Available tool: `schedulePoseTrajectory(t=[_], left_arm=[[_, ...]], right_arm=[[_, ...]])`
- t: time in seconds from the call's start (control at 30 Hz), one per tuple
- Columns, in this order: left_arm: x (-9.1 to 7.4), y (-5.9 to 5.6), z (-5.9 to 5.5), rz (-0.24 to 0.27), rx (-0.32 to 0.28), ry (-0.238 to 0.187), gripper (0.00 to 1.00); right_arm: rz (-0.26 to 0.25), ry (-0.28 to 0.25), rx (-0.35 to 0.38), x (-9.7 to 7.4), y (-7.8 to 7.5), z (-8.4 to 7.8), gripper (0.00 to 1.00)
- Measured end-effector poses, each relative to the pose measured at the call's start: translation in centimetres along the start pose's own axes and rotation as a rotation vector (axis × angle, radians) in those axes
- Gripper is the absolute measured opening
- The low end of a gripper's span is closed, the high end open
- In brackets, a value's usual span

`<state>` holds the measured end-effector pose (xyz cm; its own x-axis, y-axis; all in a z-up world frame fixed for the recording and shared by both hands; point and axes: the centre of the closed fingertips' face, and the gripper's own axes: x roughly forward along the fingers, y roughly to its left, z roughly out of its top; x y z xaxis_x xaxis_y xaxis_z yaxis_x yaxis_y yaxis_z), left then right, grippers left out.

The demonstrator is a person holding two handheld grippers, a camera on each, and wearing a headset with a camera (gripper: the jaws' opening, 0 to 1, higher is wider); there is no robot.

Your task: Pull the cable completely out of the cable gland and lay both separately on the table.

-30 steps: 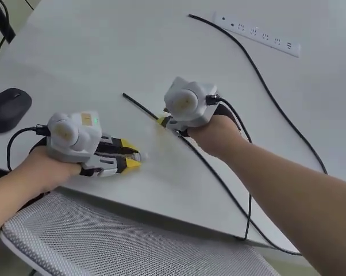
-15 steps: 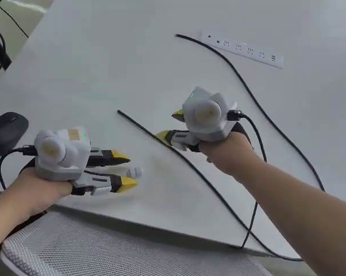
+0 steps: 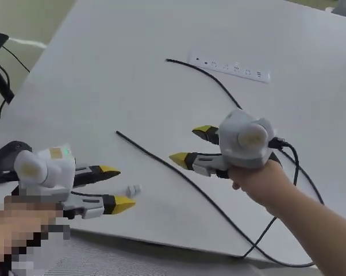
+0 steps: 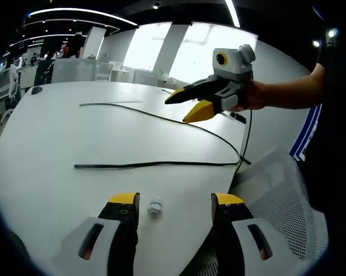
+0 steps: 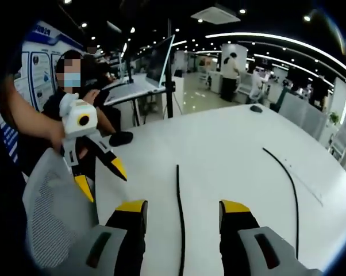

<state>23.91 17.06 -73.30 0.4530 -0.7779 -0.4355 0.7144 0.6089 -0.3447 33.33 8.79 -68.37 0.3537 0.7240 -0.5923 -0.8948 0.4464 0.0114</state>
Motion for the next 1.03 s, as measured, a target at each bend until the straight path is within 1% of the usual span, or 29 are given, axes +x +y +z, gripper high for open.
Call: schedulePoseTrajectory(t=[0.03, 0.1, 0.2, 0.27, 0.33, 0.37, 0.47, 0.6, 0.7, 0.8, 0.9, 0.93, 0.97, 1.0, 1.03], left_arm=[[-0.3, -0.3, 0.3, -0.001, -0.002, -0.007, 0.52], [-0.7, -0.6, 0.7, -0.002, -0.013, -0.021, 0.53], [-1.1, -1.1, 1.2, 0.002, -0.003, -0.023, 0.56], [-1.5, -1.4, 1.5, 0.002, 0.001, -0.029, 0.59], [-1.9, -1.9, 1.9, -0.003, 0.006, -0.035, 0.61], [-2.0, -2.0, 2.0, -0.003, 0.007, -0.036, 0.63], [-2.6, -2.4, 2.6, 0.003, 0.018, -0.047, 0.67], [-3.1, -2.5, 3.1, 0.016, 0.024, -0.062, 0.7], [-3.5, -2.8, 3.5, 0.02, 0.035, -0.075, 0.72], [-3.7, -3.1, 3.5, 0.02, 0.048, -0.078, 0.75], [-3.9, -3.3, 2.8, 0.017, 0.076, -0.051, 0.77], [-3.9, -3.3, 2.6, 0.019, 0.083, -0.045, 0.79], [-4.0, -3.2, 2.3, 0.023, 0.089, -0.038, 0.81], [-4.0, -3.1, 2.3, 0.025, 0.089, -0.035, 0.82], [-4.0, -2.8, 2.0, 0.028, 0.09, -0.026, 0.83]], right_arm=[[0.002, -0.011, 0.009, -0.8, 0.1, 0.0, 0.5], [0.002, -0.017, 0.024, -2.0, 0.4, -0.4, 0.51], [-0.002, -0.038, 0.039, -3.8, 0.7, -0.8, 0.55], [-0.012, -0.063, 0.063, -4.9, 0.8, -0.9, 0.59], [-0.019, -0.09, 0.105, -6.3, 0.9, -1.2, 0.61], [-0.03, -0.105, 0.113, -7.1, 0.9, -1.4, 0.62], [-0.039, -0.135, 0.146, -8.7, 1.2, -2.1, 0.65], [-0.04, -0.162, 0.164, -10.1, 2.2, -3.3, 0.72], [-0.031, -0.186, 0.173, -11.1, 3.3, -4.2, 0.79], [-0.031, -0.209, 0.192, -11.9, 4.0, -4.8, 0.86], [-0.037, -0.211, 0.209, -12.3, 4.4, -5.8, 0.89], [-0.04, -0.201, 0.21, -12.3, 4.5, -6.1, 0.9], [-0.043, -0.174, 0.203, -12.3, 4.6, -6.7, 0.91], [-0.042, -0.167, 0.199, -12.3, 4.7, -6.8, 0.92], [-0.042, -0.159, 0.193, -12.2, 4.8, -7.1, 0.93]])
